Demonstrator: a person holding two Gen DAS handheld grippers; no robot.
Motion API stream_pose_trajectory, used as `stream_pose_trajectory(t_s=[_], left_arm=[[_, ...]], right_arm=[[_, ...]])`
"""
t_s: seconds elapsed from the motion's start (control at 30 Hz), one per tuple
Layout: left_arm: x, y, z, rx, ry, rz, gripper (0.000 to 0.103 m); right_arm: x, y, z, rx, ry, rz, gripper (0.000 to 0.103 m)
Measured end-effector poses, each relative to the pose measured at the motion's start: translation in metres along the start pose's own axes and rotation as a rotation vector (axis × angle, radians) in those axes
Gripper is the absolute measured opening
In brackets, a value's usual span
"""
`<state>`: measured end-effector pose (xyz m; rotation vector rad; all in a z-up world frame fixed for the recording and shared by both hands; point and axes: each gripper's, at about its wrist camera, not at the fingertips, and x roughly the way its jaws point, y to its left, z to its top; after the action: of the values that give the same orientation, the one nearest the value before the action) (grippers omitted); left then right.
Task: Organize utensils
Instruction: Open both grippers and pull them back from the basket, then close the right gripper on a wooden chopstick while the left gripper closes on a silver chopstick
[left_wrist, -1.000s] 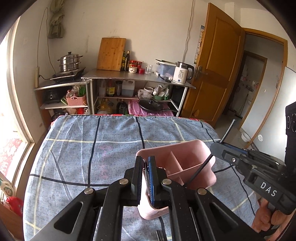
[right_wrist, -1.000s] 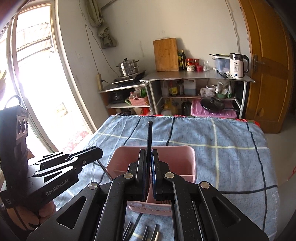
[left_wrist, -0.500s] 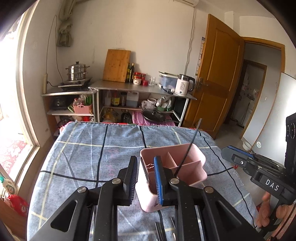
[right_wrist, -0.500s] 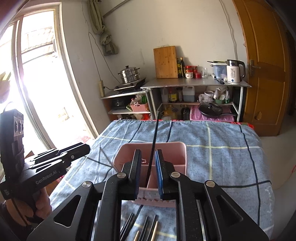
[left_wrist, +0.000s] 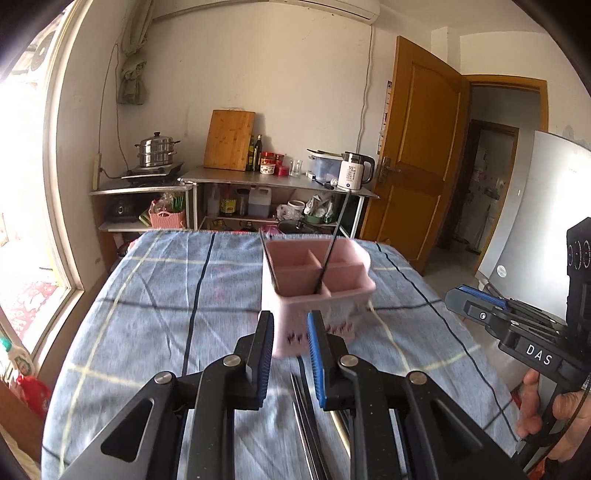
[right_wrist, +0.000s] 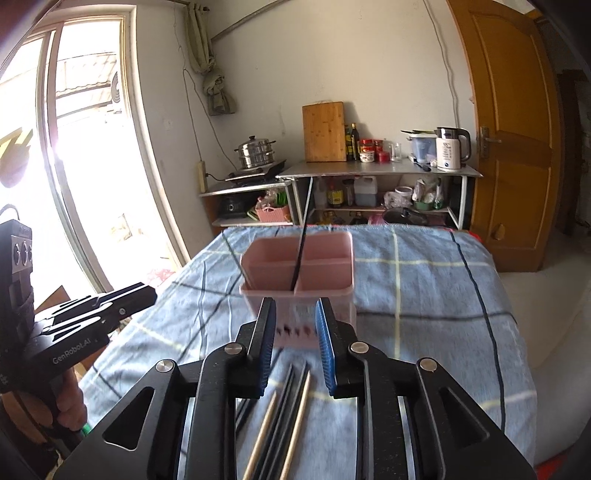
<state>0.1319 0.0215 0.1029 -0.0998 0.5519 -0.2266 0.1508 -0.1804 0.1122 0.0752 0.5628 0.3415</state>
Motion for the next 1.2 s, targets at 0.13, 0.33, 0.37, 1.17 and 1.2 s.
stream_pose_trajectory(t_s=[0.13,0.33,0.37,1.17,1.2], left_arm=[[-0.014,-0.003,-0.028,0.0,0.008,0.009,0.018],[-0.027,-0.007,-0.066,0.003,0.043,0.006,0.018],[-0.03,-0.006,-0.072,0.003,0.048,0.005,0.018],[0.0,0.0,-0.11,-0.04,0.185,-0.033,0.018],[0.006,0.001,-0.112,-0.041,0.198,-0.032,0.018]], right_arm=[[-0.012,0.0,-0.029,0.003,0.025,-0.023,0.023],[-0.024,0.002,-0.064,0.009,0.063,-0.029,0.023],[-0.026,0.003,-0.069,0.009,0.068,-0.029,0.023],[-0.012,0.004,-0.108,0.016,0.159,-0.033,0.023],[-0.008,0.004,-0.108,0.017,0.166,-0.032,0.023]])
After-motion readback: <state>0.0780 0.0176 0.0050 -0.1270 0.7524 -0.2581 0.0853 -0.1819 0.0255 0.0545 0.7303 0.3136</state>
